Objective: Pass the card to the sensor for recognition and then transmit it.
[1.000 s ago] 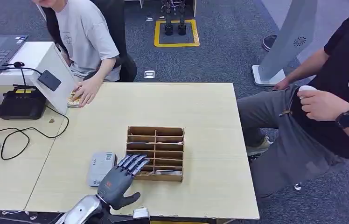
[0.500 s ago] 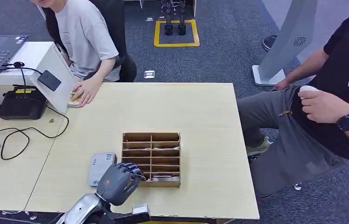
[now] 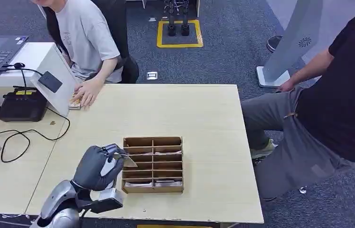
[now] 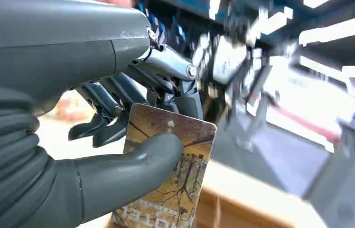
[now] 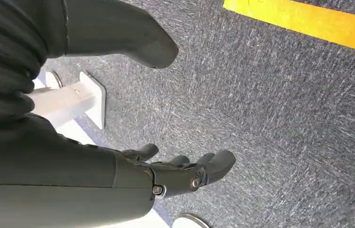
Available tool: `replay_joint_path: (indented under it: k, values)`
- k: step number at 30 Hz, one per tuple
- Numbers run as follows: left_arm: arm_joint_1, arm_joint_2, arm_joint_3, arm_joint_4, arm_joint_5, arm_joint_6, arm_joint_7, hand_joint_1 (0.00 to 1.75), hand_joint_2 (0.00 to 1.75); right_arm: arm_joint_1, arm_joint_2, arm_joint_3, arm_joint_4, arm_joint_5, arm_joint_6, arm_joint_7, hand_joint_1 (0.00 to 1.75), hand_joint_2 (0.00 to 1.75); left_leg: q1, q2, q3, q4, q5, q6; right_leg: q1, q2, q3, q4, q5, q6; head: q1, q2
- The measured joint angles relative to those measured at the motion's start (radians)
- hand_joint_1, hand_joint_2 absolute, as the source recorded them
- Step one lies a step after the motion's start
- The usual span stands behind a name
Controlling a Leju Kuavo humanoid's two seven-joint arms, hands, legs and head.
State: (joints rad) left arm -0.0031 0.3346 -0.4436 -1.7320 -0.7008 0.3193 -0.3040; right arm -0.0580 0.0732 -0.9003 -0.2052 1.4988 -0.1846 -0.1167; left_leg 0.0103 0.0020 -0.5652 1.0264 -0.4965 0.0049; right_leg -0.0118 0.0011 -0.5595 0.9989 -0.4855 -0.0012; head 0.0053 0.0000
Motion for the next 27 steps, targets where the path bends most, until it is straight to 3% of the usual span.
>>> replay_joint_path:
  k: [14,17,20,24,27]
  values:
    - [0.001,0.011,0.074,-0.085,-0.006,0.010,-0.034,1.75,1.75,0.000,0.000,0.000,0.000,0.000,0.000,-0.001,0.00,1.75,0.000,0.000,0.000,0.000,0.000,0.000,0.000,0.000,0.000,0.000,0.000,0.000,0.000,0.000]
    - [-0.008,0.047,0.114,-0.134,0.046,0.059,-0.055,1.75,1.75,0.000,0.000,0.000,0.000,0.000,0.000,-0.010,0.00,1.75,0.001,0.000,0.000,0.000,0.000,0.000,0.000,0.000,0.000,0.000,0.000,0.000,0.000,0.000]
    - [-0.041,0.090,0.209,-0.182,0.082,0.046,-0.055,1.75,1.75,0.001,0.000,0.000,0.000,0.003,-0.001,-0.013,0.00,1.75,0.001,0.000,0.000,0.000,0.001,-0.001,0.000,0.000,0.000,0.001,0.000,0.000,0.000,0.000]
    - [-0.082,0.107,0.371,-0.189,-0.070,0.038,0.030,1.75,1.75,0.002,0.000,0.000,0.000,0.015,0.000,-0.008,0.00,1.75,0.001,0.001,0.000,0.000,0.001,-0.002,0.002,0.000,-0.001,0.001,0.000,-0.001,-0.001,0.000]
    - [-0.128,0.096,0.412,-0.102,-0.268,0.088,0.131,1.75,1.75,-0.002,0.001,0.004,0.001,0.028,0.001,0.002,0.00,1.75,0.001,0.000,0.000,0.000,0.001,-0.002,0.002,-0.001,-0.001,0.001,0.000,-0.001,0.000,0.000]
